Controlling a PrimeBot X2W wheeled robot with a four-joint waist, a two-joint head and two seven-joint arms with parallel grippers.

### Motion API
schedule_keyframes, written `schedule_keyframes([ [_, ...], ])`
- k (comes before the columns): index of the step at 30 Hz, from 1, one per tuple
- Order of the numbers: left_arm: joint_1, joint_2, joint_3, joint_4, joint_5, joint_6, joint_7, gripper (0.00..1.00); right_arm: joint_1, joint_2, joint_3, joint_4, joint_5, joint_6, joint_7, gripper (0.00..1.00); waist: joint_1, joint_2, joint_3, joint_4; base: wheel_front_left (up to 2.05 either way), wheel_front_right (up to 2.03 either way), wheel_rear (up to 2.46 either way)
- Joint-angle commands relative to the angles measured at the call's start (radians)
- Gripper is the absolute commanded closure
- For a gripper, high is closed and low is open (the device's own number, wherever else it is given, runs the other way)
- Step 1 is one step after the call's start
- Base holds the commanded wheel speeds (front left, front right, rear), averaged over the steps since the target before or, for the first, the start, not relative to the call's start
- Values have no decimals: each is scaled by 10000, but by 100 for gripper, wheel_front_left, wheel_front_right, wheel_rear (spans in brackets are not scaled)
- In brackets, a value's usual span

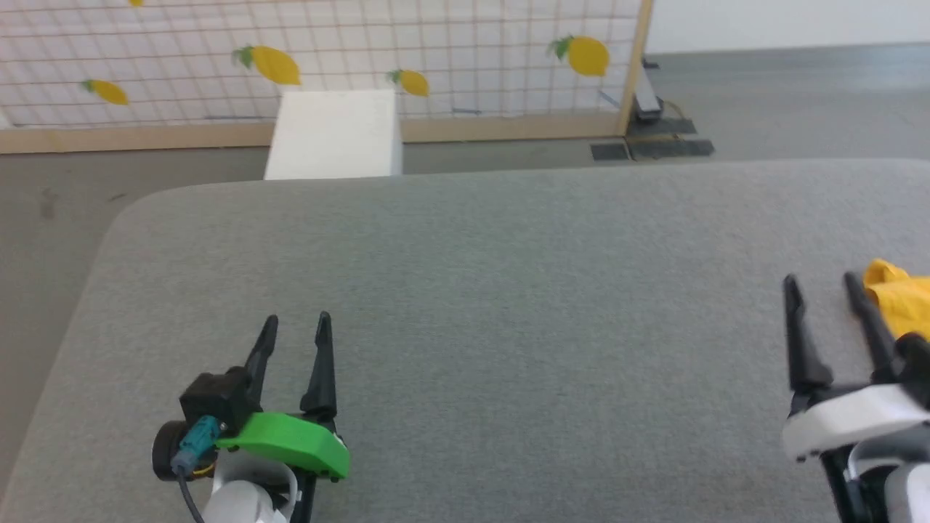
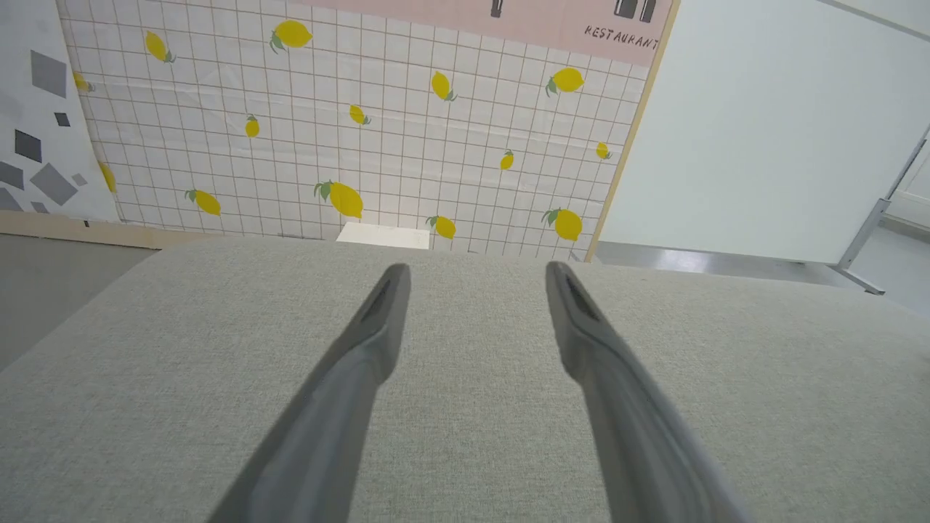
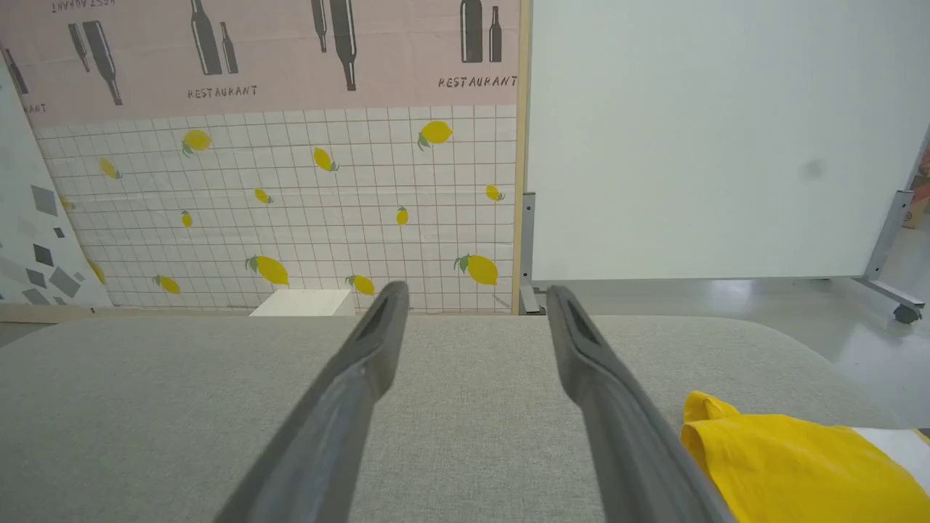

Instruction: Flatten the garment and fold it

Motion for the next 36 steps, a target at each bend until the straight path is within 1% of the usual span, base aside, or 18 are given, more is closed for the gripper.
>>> schedule_keyframes([
  [1, 166, -47, -73, 75, -62, -59, -75, 0, 249, 61, 71, -71, -51, -15, -27, 0, 1, 0, -298, 418, 0, 0, 0],
  [10, 343, -63, -298, 285, -18, -31, -75, 0, 1105, 607, 351, -328, -583, -15, -84, 0, 1, 0, -343, 781, 0, 0, 0],
  [17, 461, -66, -420, 310, -123, 56, -75, 0, 1551, 869, 222, -451, -706, -15, -108, 0, 1, 0, -398, 913, 0, 0, 0],
  [25, 453, -67, -525, 332, -234, 186, -76, 0, 1702, 946, 160, -554, -590, -15, -65, 0, 1, 0, -292, 949, 0, 0, 0],
  [34, 396, -67, -551, 337, -291, 215, -76, 0, 1680, 952, 219, -457, -297, -15, -157, 0, 1, 0, -190, 950, 0, 0, 0],
  [35, 345, -21, -552, 313, -292, 188, -27, 100, 1618, 932, 214, -456, -361, 0, -86, 100, 1, 0, -188, 949, 0, 0, 0],
  [36, 345, -19, -553, 309, -290, 189, -22, 100, 1617, 932, 214, -456, -364, 0, -83, 100, 1, 0, -188, 949, 0, 0, 0],
])
